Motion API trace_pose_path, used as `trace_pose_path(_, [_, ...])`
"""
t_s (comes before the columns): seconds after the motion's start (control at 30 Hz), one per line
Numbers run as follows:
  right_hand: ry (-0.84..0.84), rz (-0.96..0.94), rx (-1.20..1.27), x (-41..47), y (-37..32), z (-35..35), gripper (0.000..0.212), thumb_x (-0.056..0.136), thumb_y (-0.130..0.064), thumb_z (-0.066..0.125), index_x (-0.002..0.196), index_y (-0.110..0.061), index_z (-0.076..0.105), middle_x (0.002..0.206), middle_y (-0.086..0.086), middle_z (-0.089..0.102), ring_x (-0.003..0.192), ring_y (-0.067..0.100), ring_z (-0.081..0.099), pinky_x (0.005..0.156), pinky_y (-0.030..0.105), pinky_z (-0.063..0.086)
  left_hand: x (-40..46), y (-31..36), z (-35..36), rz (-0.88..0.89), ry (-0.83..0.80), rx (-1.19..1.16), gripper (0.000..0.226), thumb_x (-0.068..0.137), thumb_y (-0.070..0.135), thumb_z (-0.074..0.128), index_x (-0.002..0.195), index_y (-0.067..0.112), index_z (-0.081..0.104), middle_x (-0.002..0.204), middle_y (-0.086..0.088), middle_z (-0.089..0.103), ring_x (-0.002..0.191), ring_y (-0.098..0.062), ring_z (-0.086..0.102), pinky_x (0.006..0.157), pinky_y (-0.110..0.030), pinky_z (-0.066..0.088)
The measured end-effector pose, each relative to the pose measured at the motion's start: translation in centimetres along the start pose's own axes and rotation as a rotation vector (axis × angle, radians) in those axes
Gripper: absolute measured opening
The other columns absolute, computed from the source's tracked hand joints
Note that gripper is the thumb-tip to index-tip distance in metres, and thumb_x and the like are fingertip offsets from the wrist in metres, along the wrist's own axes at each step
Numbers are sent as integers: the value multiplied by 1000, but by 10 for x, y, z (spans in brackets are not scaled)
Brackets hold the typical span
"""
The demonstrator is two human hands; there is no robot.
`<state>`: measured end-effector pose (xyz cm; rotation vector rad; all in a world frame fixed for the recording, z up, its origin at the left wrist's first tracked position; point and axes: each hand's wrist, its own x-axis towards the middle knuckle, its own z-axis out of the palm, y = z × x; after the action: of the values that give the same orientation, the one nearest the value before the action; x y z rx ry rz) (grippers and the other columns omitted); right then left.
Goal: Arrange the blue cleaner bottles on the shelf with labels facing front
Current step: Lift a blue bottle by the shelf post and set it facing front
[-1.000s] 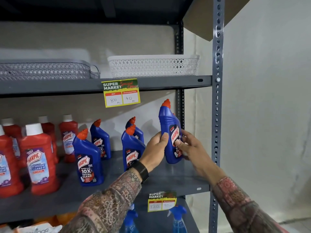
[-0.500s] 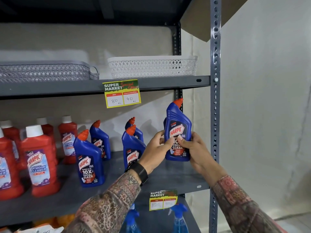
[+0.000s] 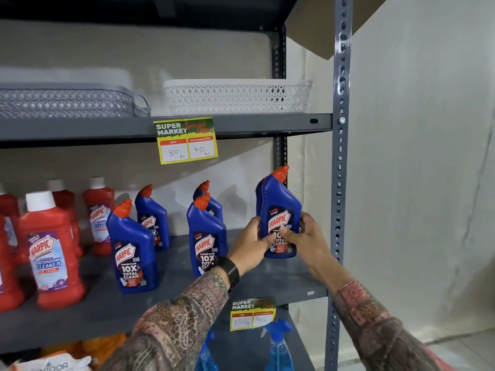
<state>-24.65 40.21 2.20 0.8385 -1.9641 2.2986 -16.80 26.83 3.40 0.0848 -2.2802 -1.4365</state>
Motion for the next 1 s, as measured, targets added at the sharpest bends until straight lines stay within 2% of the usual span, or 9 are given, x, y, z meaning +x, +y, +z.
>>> trace_pose_path(0.2, [5,79,-51,1,36,-5,40,95,-2,69,130,-11,53,111,1,72,100,17,72,65,21,61,4,-30,16,-85,-33,67,45,100,16,61,142,17,45,133,-2,64,120,-18,62,106,-39,51])
trace_pose_path(0.3, [-3,98,-88,4,48,-7,43,95,-5,70,133,-15,53,117,3,71,104,17,71,77,29,62,7,-41,19,-117,-37,73,45,99,17,61,142,19,45,134,-2,65,123,-20,62,107,-40,50])
trace_pose_path(0.37, [-9,111,-104,6,53,-9,42,95,-8,71,131,-18,53,123,6,70,108,20,70,88,41,63,8,-44,20,-128,-46,49,47,100,16,60,143,21,44,132,2,63,120,-16,61,102,-33,49])
trace_pose_path(0.43, [-22,117,-135,6,55,-10,43,95,-12,71,132,-21,51,125,4,69,112,21,68,95,45,61,9,-45,21,-127,-49,36,49,100,15,60,145,21,43,131,3,62,119,-14,59,98,-30,47])
trace_pose_path(0.6, [-56,132,-62,2,56,-18,44,100,-18,64,140,-28,47,126,-2,67,111,15,67,85,33,60,10,-48,16,-147,-61,-112,53,97,12,65,145,22,44,130,5,64,119,-11,62,96,-26,49])
trace_pose_path(0.7, [-49,152,27,3,57,-22,43,103,-15,59,142,-30,48,125,-1,69,113,19,69,90,37,60,13,-44,13,-168,-47,-272,50,98,12,63,142,27,47,129,5,65,115,-8,62,88,-23,53])
trace_pose_path(0.83, [-71,160,-35,2,59,-21,39,101,-14,61,140,-22,55,123,5,74,113,24,72,99,47,59,14,-45,21,-149,-78,-185,43,98,7,63,134,27,51,130,-2,66,128,-21,60,108,-40,50])
trace_pose_path(0.9, [-87,167,-40,2,58,-21,38,102,-12,60,139,-18,55,123,5,75,114,25,72,95,43,61,12,-47,23,-131,-71,-174,44,98,5,62,136,24,49,128,-2,65,126,-21,60,107,-39,50])
trace_pose_path(1.0, [-110,162,-73,0,53,-23,33,103,-10,57,136,-18,55,122,4,73,109,19,71,79,27,59,8,-46,22,-97,-76,-145,50,98,5,62,143,17,45,128,-2,63,120,-17,60,97,-28,54])
